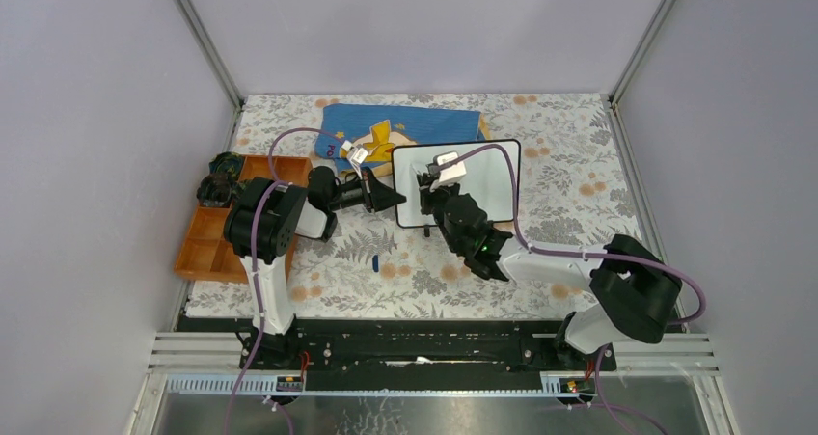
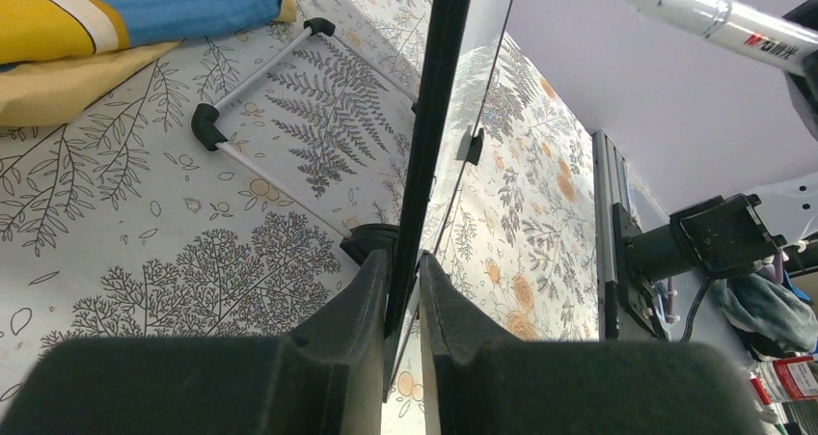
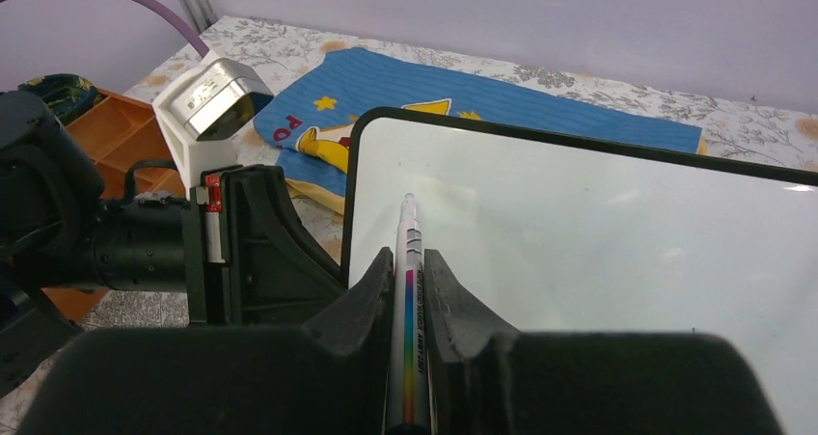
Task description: Write a sentence on the whiteboard
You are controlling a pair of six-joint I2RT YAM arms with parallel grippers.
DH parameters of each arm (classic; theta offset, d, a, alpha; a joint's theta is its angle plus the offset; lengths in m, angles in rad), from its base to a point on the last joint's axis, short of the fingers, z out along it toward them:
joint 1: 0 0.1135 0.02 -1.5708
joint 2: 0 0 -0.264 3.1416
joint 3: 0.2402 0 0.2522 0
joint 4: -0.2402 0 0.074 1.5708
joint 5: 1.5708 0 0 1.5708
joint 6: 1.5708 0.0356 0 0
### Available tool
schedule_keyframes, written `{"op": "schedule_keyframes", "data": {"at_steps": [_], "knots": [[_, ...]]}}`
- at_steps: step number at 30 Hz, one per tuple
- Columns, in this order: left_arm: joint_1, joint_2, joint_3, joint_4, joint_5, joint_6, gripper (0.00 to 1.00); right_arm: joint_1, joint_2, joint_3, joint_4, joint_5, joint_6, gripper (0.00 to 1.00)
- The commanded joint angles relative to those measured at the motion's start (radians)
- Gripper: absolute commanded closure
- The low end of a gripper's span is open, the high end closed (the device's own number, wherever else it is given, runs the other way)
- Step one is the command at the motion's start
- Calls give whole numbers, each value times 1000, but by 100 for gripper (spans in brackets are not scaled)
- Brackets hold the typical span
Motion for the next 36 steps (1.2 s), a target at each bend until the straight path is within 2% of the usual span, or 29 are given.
{"op": "schedule_keyframes", "data": {"at_steps": [1, 36], "knots": [[-10, 8, -17, -39, -20, 38, 100, -11, 21, 62, 65, 20, -13, 100], [-27, -8, -13, -96, -21, 79, 100, -60, 70, 64, 17, -12, 65, 100]]}}
